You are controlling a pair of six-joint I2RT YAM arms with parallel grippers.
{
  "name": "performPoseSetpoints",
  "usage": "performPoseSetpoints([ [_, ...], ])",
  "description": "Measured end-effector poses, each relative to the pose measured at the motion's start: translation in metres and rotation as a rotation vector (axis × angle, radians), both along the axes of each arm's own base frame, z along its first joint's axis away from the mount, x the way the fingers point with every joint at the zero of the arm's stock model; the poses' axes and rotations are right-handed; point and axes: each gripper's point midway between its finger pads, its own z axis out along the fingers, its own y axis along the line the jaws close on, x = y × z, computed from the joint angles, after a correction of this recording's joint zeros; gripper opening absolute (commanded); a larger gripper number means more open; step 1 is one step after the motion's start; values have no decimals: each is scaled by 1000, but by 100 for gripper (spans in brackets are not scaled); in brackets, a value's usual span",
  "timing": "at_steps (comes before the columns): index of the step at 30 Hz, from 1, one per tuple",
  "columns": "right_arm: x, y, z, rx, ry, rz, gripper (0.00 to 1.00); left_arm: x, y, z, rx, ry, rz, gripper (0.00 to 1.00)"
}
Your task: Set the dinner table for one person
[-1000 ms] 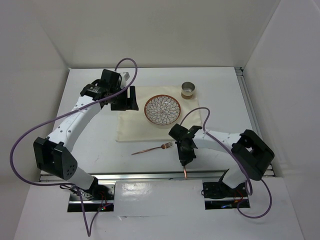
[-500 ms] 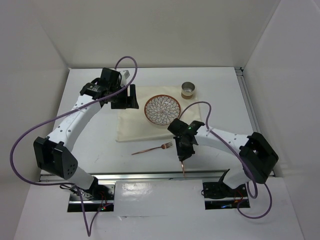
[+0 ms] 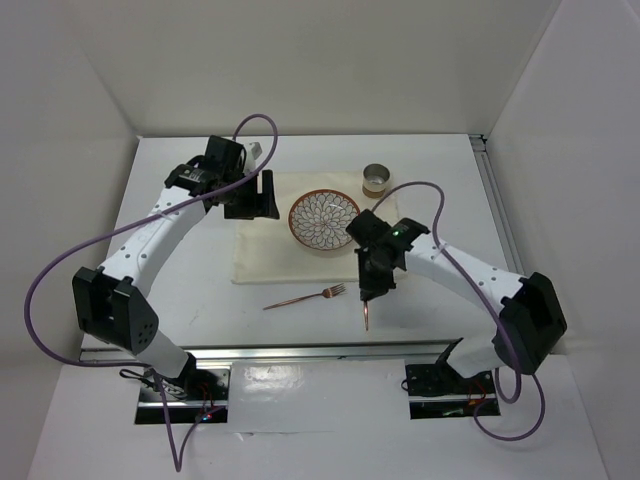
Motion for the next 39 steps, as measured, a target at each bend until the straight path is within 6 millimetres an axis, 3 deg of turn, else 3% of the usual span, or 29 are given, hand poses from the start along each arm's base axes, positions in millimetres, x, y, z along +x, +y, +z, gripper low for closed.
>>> performPoseSetpoints([
  [4,46,-19,16,22,-71,-88,0,0,0,0,0,1,1,82],
  [7,101,-48,20,27,-130,-160,0,0,0,0,1,2,1,82],
  [10,151,-71,10,1,-162,-177,0,0,2,0,7,-1,5,82],
  [13,178,-70,-9,-20,-158,-117,0,0,4,-1,18,-3,14,82],
  [19,198,-64,-35,-27,-119,-43,0,-3,8,0,35,-8,18,82],
  [27,205,-69,-34,-7,-122,-44,0,-6,11,-3,52,-5,10,82],
  [39,202,-65,-67,0,-40,-20,0,-23,19,-23,78,40,12,83],
])
